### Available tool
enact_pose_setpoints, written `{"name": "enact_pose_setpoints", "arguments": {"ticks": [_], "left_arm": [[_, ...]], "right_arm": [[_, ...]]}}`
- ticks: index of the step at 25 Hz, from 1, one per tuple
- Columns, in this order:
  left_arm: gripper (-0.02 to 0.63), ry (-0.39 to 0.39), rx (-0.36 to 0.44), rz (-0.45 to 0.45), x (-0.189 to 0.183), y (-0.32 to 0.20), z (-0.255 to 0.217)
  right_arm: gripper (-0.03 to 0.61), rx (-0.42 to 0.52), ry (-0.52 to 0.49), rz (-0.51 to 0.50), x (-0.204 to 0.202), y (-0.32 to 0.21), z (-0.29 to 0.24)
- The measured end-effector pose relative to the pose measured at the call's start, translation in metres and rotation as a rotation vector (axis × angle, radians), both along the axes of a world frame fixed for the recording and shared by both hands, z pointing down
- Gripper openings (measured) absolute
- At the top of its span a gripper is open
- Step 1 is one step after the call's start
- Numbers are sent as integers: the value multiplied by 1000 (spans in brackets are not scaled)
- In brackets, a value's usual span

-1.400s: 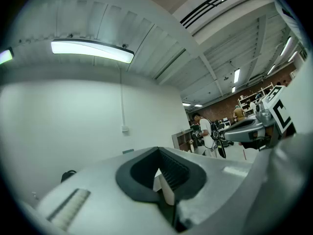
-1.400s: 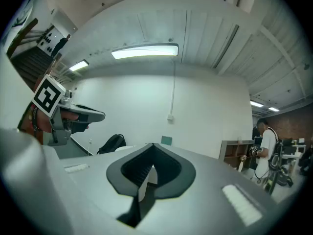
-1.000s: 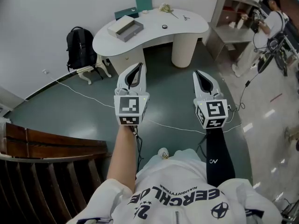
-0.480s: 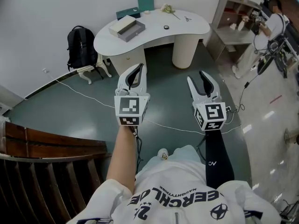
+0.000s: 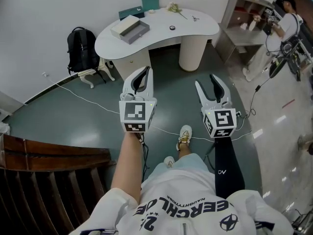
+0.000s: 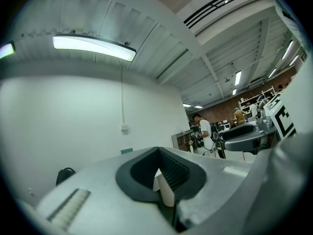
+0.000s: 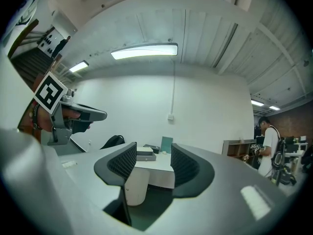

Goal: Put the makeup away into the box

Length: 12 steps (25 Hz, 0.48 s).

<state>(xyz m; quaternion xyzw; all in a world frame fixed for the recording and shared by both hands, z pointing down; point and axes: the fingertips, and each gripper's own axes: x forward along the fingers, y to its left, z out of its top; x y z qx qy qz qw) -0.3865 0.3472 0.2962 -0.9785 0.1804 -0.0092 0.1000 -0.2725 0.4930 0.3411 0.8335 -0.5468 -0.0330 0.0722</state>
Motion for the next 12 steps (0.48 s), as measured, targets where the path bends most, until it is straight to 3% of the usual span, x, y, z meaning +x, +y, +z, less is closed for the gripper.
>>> {"name": "enact_pose_setpoints", "arguments": {"ticks": [7, 12], "left_arm": [[3, 0, 12, -14, 45, -23, 3], [3, -10, 36, -26, 102, -49, -2]], "right_arm": [[252, 24, -2, -32, 46, -29, 4], [252, 35, -10, -47, 107, -61, 2]]}}
